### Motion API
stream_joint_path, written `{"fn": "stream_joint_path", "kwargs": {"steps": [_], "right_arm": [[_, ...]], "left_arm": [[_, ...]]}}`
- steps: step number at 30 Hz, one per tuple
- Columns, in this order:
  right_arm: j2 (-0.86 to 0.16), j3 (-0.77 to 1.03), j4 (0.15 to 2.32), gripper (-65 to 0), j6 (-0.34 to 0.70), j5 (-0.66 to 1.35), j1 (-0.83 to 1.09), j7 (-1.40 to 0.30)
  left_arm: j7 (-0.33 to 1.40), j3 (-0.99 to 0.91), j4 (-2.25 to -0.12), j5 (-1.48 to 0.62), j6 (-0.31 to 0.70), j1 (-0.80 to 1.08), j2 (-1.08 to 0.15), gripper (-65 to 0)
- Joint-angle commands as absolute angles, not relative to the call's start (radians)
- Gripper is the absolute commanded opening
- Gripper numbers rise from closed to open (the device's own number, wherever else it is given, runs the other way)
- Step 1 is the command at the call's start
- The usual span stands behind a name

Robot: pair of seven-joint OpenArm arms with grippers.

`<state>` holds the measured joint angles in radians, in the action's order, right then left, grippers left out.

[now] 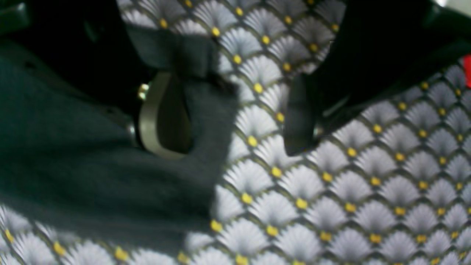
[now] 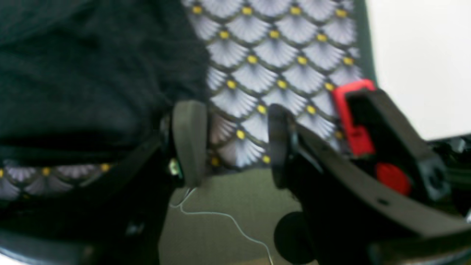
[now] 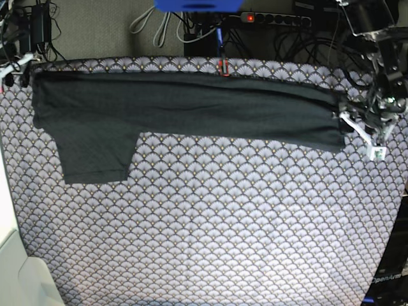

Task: Fold the T-shirt properly
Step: 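Lower the folded edge onto the shirt and open both grippers, then tuck the sleeve end under the strip with the right gripper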

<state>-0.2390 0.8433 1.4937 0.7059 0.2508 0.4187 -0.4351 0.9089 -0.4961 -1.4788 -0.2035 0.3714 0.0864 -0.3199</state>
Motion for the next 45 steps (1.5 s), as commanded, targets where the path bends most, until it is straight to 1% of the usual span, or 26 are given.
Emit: {"fn": "stream_joint_path", "kwargs": {"steps": [1, 4, 8, 11, 13, 16, 17, 20, 22, 26, 29, 31, 33, 36, 45], "right_arm": [[-0.260, 0.860, 1.504, -36.4, 0.698, 0.262, 0.421, -0.414], [-0.260, 0.865, 1.511, -36.4, 0.698, 0.262, 0.415, -0.414], [-0.262, 0.886, 1.529, -36.3, 0.698, 0.262, 0.360, -0.415], [-0.262, 0.894, 1.532, -36.2, 0.698, 0.252, 0.277, -0.415], [-0.282, 0.885, 1.529, -36.2, 0.698, 0.203, 0.225, -0.417], [-0.302, 0.817, 1.488, -36.2, 0.698, 0.128, 0.102, -0.440], [-0.325, 0.783, 1.461, -36.3, 0.698, 0.102, 0.061, -0.455], [-0.361, 0.676, 1.354, -36.3, 0.698, 0.058, -0.062, -0.476], [-0.386, 0.613, 1.241, -36.2, 0.698, 0.045, -0.154, -0.476], [-0.440, 0.506, 0.954, -36.1, 0.698, 0.044, -0.340, -0.472], [-0.478, 0.430, 0.797, -33.1, 0.698, 0.048, -0.433, -0.467], [-0.479, 0.404, 0.753, -31.2, 0.698, 0.047, -0.470, -0.455], [-0.473, 0.398, 0.753, -29.6, 0.698, 0.047, -0.476, -0.433], [-0.443, 0.398, 0.753, -28.5, 0.698, 0.044, -0.476, -0.429], [-0.380, 0.397, 0.753, -28.5, 0.698, 0.042, -0.475, -0.429]], "left_arm": [[0.897, -0.503, -1.478, -0.213, 0.375, 0.076, -0.346, -23.2], [0.897, -0.496, -1.451, -0.213, 0.375, 0.058, -0.361, -23.2], [0.897, -0.499, -1.454, -0.214, 0.375, 0.056, -0.378, -23.2], [0.897, -0.503, -1.457, -0.214, 0.377, 0.054, -0.380, -23.2], [0.897, -0.509, -1.478, -0.214, 0.377, 0.058, -0.380, -23.2], [0.898, -0.536, -1.503, -0.214, 0.377, 0.065, -0.371, -23.2], [0.903, -0.539, -1.509, -0.214, 0.380, 0.070, -0.371, -23.0], [0.897, -0.541, -1.518, -0.214, 0.430, 0.081, -0.369, -23.0], [0.905, -0.562, -1.518, -0.214, 0.443, 0.081, -0.367, -23.0], [0.909, -0.664, -1.523, -0.205, 0.447, 0.081, -0.332, -22.9], [0.938, -0.762, -1.523, -0.209, 0.450, 0.081, -0.323, -21.7], [0.960, -0.805, -1.523, -0.211, 0.452, 0.081, -0.312, -19.0], [0.961, -0.835, -1.523, -0.213, 0.452, 0.082, -0.312, -17.0], [0.961, -0.852, -1.523, -0.213, 0.453, 0.082, -0.312, -16.8], [0.960, -0.843, -1.521, -0.214, 0.453, 0.084, -0.312, -16.8]]}}
